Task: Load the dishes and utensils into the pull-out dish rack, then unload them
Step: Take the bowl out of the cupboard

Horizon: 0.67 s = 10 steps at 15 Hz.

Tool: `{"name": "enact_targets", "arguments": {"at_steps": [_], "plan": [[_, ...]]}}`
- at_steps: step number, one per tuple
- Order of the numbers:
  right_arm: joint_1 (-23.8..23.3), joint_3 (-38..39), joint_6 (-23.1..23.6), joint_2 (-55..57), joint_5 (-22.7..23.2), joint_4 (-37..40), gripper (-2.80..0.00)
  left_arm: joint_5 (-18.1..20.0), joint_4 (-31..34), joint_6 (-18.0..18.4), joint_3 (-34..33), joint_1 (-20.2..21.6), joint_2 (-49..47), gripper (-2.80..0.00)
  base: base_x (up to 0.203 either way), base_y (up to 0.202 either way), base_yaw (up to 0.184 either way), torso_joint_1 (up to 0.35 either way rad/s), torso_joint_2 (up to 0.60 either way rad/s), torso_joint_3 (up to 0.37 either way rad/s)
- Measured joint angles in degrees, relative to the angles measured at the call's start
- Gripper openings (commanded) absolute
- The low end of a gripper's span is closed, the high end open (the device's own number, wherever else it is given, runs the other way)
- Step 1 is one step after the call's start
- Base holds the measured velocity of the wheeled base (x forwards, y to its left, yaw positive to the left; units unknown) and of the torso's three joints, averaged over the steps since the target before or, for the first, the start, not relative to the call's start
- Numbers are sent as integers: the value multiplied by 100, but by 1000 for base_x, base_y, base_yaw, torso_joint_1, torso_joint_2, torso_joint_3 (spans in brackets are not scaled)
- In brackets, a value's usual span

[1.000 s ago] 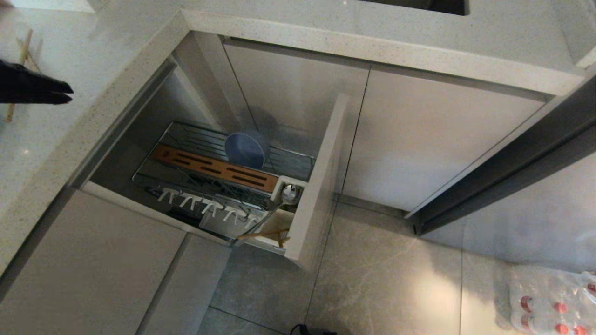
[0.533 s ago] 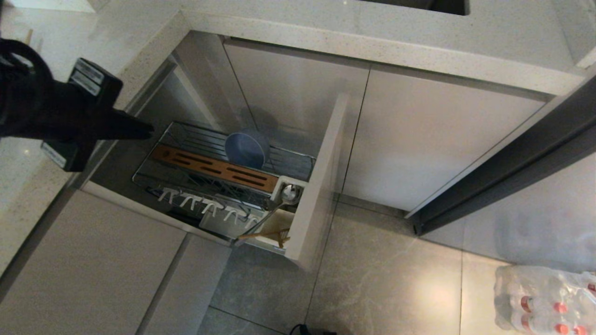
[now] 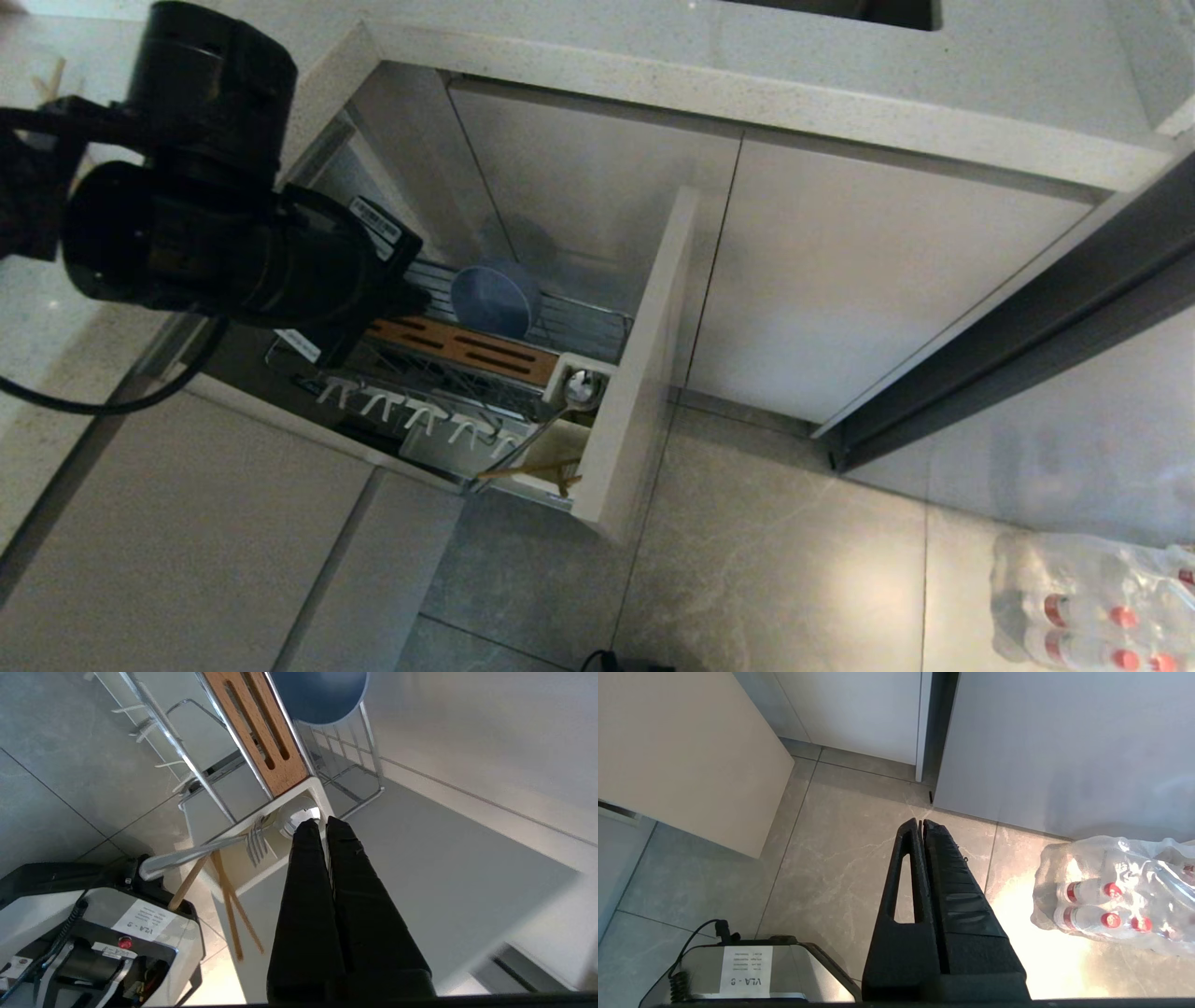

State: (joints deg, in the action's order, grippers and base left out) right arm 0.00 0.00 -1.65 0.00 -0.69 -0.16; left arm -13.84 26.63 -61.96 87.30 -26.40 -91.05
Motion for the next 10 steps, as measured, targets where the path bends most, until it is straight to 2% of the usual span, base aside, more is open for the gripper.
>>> {"name": "enact_targets", "arguments": {"at_steps": [3,4,10], "plan": [[0,0,-2,0,0,0,-280,-19,-62,79,62,-42,-344,-280,0,0,0,0,0,0],[0,0,0,0,-1,0,-280,-58,-158,158,71,-38,-449,0,0,0,0,0,0,0],[0,0,0,0,-1,0,-280,-198,-487,284,303,45,-966,0,0,0,0,0,0,0]]}}
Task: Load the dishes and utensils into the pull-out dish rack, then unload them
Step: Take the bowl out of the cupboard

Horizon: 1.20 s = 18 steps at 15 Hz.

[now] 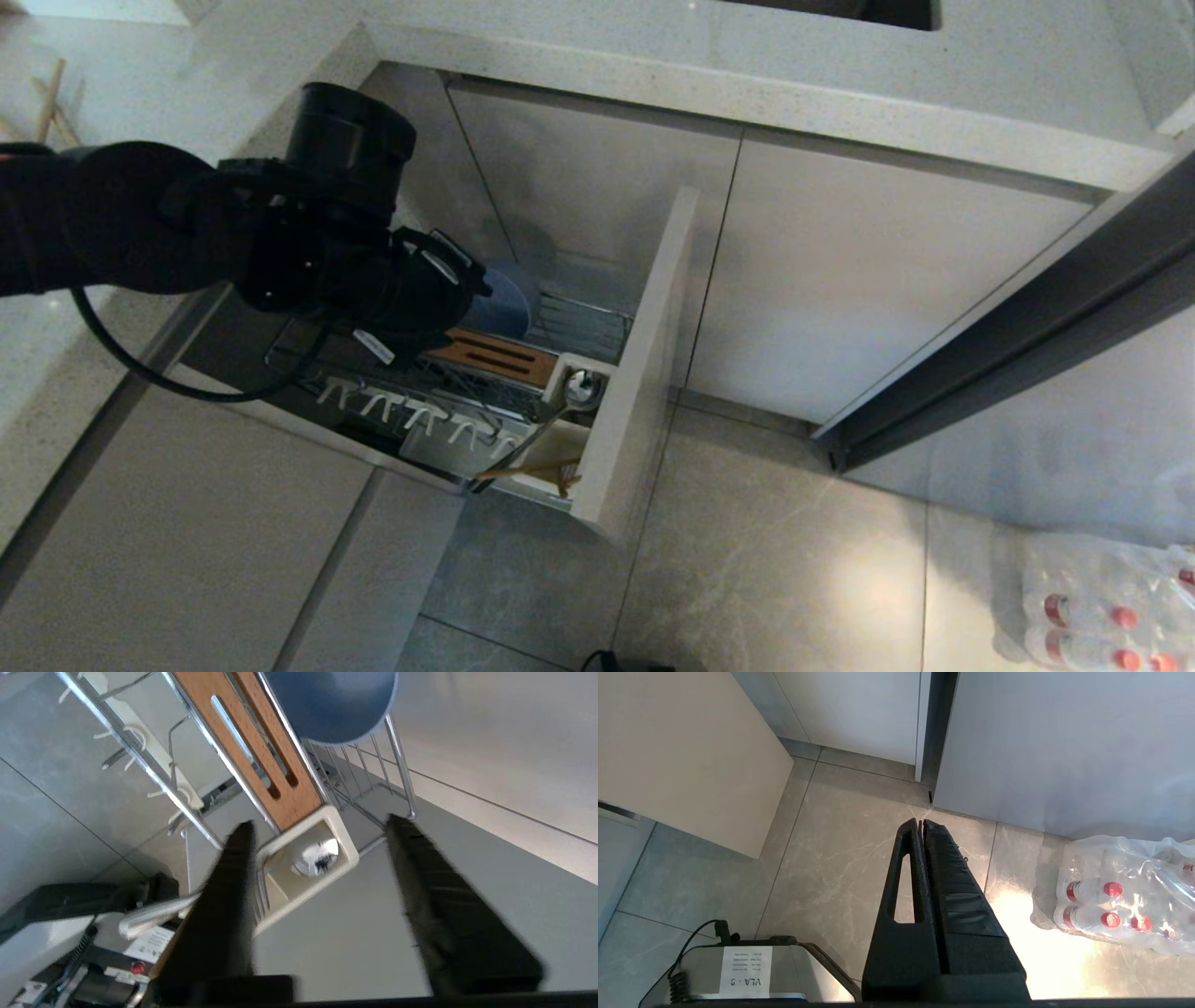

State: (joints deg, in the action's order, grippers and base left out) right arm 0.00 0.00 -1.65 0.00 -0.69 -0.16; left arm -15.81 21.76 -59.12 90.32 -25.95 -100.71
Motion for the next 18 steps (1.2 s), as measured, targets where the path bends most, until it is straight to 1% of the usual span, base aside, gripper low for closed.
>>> {"name": "enact_targets", "arguments": {"at_steps": [3,4,6,10,18], "plan": [[0,0,-2,0,0,0,-280,-11,-477,272,106,76,-284,0,0,0,0,0,0,0],[0,0,0,0,-2,0,-280,-6,-604,310,169,97,-384,0,0,0,0,0,0,0],[0,0,-1,0,-2,0,-280,-6,-700,369,360,136,-595,0,0,0,0,0,0,0],[0,0,-1,0,-2,0,-280,-7,-995,612,673,182,-1020,0,0,0,0,0,0,0],[0,0,-1,0,-2,0,-280,0,-1493,934,987,332,-1617,0,0,0,0,0,0,0]]}}
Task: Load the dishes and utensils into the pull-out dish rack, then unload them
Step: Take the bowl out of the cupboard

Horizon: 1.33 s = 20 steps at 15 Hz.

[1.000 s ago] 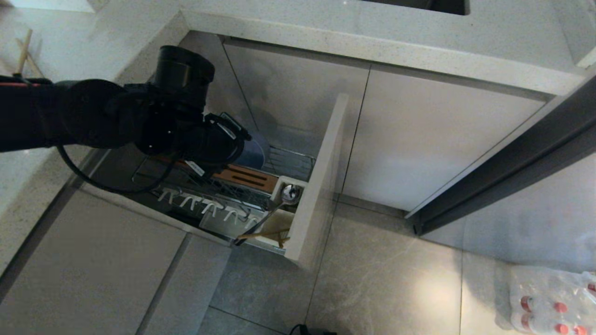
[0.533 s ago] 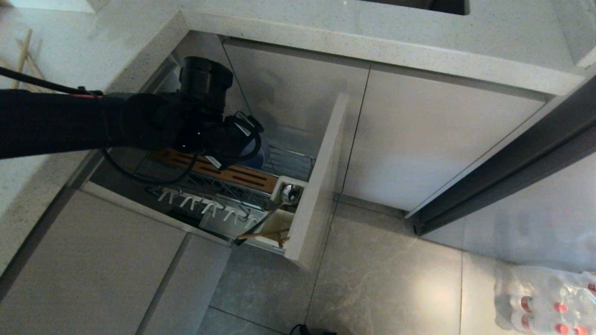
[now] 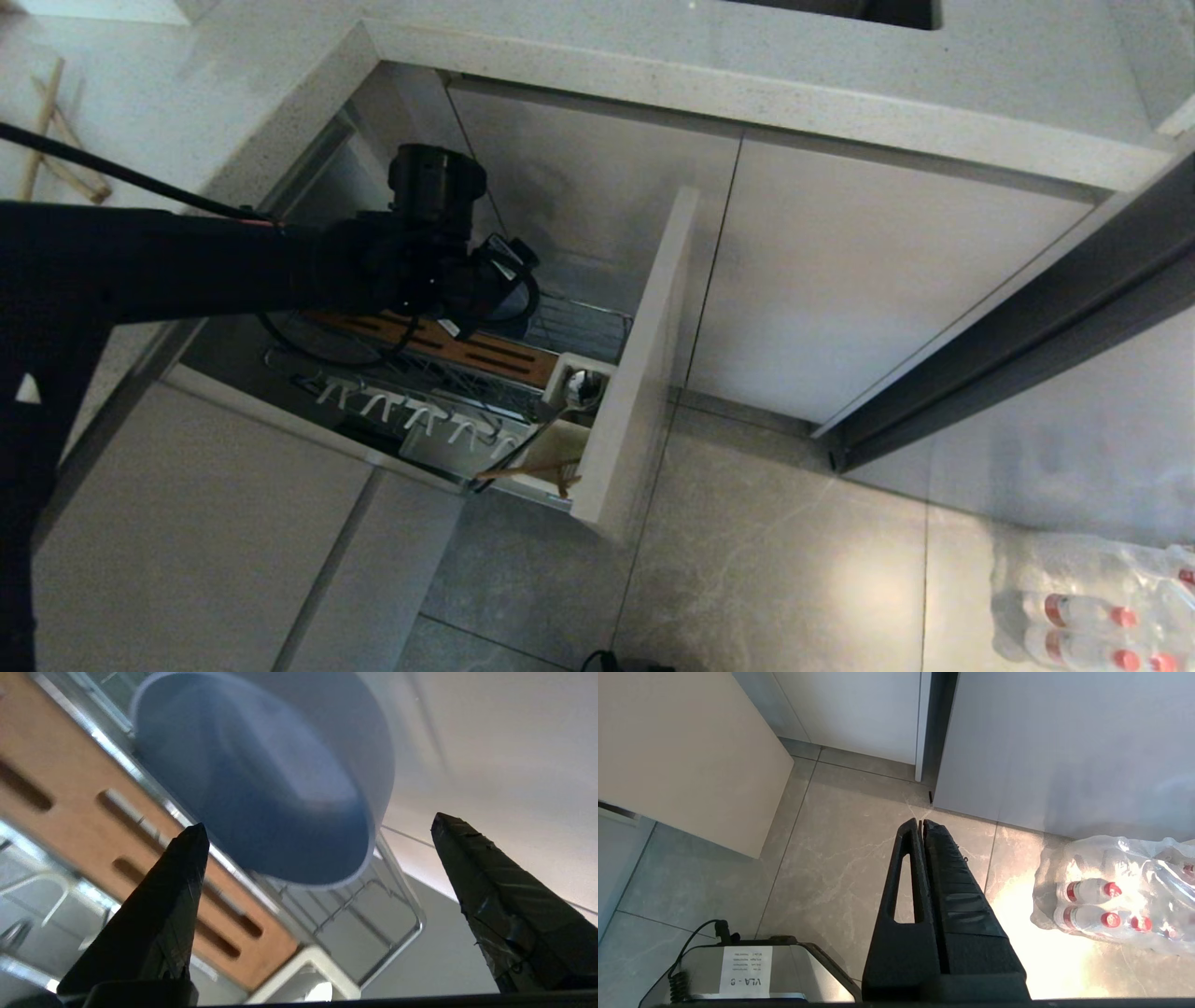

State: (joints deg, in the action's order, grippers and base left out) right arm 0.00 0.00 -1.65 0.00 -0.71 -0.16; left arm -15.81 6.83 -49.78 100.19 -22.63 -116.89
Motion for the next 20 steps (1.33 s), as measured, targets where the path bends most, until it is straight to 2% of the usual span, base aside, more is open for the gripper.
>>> {"name": "enact_targets", "arguments": {"at_steps": [16,17,18,20], "plan": [[0,0,1,0,1,0,-280,52,-108,281,283,141,-250,0,0,0,0,0,0,0],[0,0,1,0,1,0,-280,52,-108,292,283,147,-252,-39,0,0,0,0,0,0],[0,0,-1,0,2,0,-280,55,-105,291,283,147,-252,-280,0,0,0,0,0,0],[0,0,1,0,0,1,-280,55,-102,295,283,144,-252,-280,0,0,0,0,0,0]]}}
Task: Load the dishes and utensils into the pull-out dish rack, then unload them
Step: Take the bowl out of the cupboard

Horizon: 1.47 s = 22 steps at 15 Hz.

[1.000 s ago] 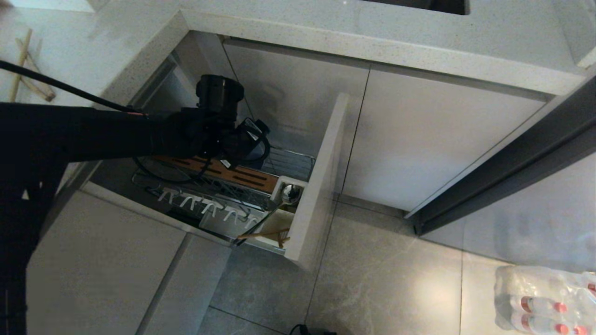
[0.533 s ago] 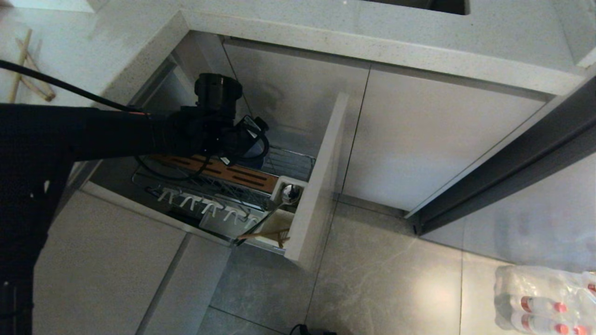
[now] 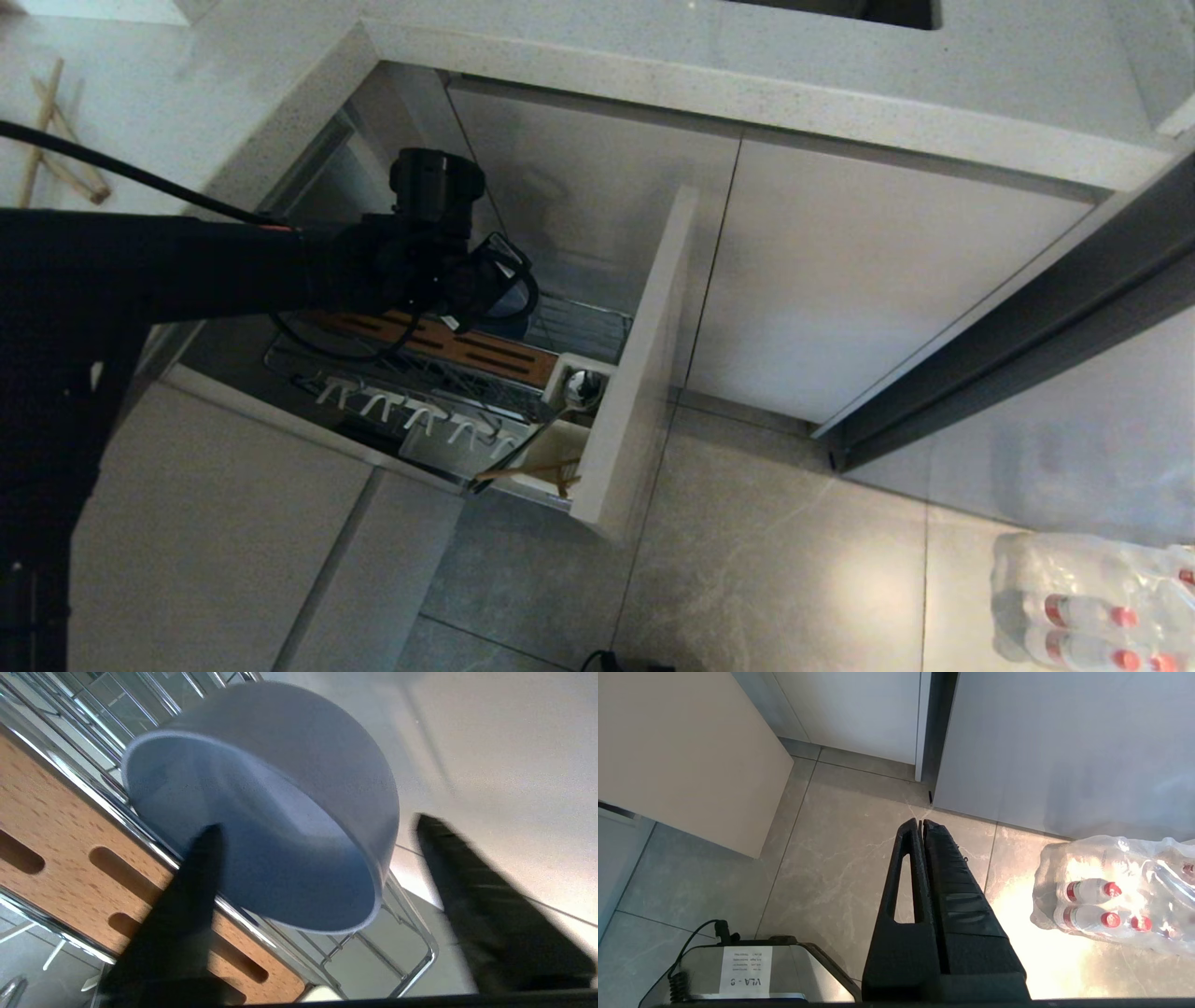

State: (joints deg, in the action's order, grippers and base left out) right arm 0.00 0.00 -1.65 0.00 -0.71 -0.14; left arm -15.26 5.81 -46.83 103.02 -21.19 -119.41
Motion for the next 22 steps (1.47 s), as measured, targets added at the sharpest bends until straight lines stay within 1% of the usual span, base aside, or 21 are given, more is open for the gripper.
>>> {"name": "enact_targets", "arguments": {"at_steps": [5,13,22], "plan": [[0,0,0,0,2,-1,-280,38,-61,29,9,-11,30,-280,0,0,0,0,0,0],[-2,0,-1,0,1,-1,-280,-13,72,18,-51,-9,226,-280,0,0,0,0,0,0],[0,0,0,0,2,1,-280,-11,435,-154,-104,-265,815,-280,0,0,0,0,0,0]]}}
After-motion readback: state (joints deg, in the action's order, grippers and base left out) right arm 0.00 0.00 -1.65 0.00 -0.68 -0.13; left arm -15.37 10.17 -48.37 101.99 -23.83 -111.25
